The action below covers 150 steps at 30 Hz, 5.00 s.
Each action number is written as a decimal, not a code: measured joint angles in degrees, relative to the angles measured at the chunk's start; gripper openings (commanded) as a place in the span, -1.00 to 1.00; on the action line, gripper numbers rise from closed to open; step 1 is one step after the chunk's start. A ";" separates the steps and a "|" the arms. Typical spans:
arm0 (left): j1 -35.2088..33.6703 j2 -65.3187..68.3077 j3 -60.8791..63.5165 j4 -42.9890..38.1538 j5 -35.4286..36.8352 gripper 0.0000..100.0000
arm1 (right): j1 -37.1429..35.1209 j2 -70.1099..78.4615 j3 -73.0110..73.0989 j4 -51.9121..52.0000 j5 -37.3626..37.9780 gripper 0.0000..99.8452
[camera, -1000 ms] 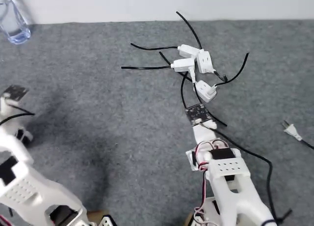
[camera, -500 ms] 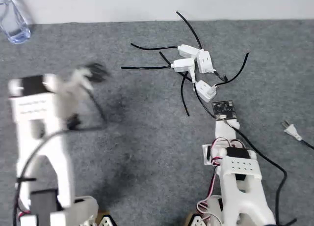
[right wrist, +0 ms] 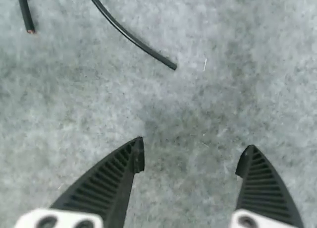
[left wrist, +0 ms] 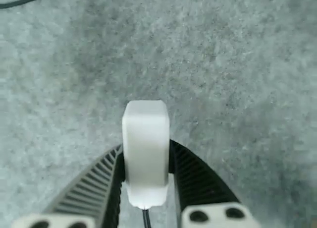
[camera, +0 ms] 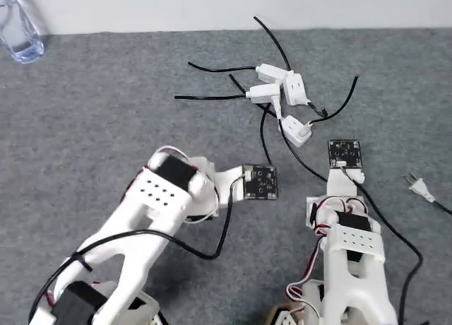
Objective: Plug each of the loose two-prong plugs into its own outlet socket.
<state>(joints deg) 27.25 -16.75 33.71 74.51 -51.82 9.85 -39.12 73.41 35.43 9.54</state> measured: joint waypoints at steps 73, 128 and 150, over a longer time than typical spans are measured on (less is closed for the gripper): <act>5.36 -1.05 14.77 -17.76 14.77 -0.51 | -1.23 0.00 2.02 -3.08 3.25 -0.41; 9.67 -1.67 15.65 -13.54 1.58 -0.48 | -1.23 0.00 2.02 -3.08 3.25 -0.41; 0.26 -1.67 15.65 -26.02 1.85 -0.48 | -1.23 0.00 2.02 -3.08 3.25 -0.41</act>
<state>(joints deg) 27.52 -18.42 49.36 48.48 -49.98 8.62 -39.12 75.43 32.35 12.79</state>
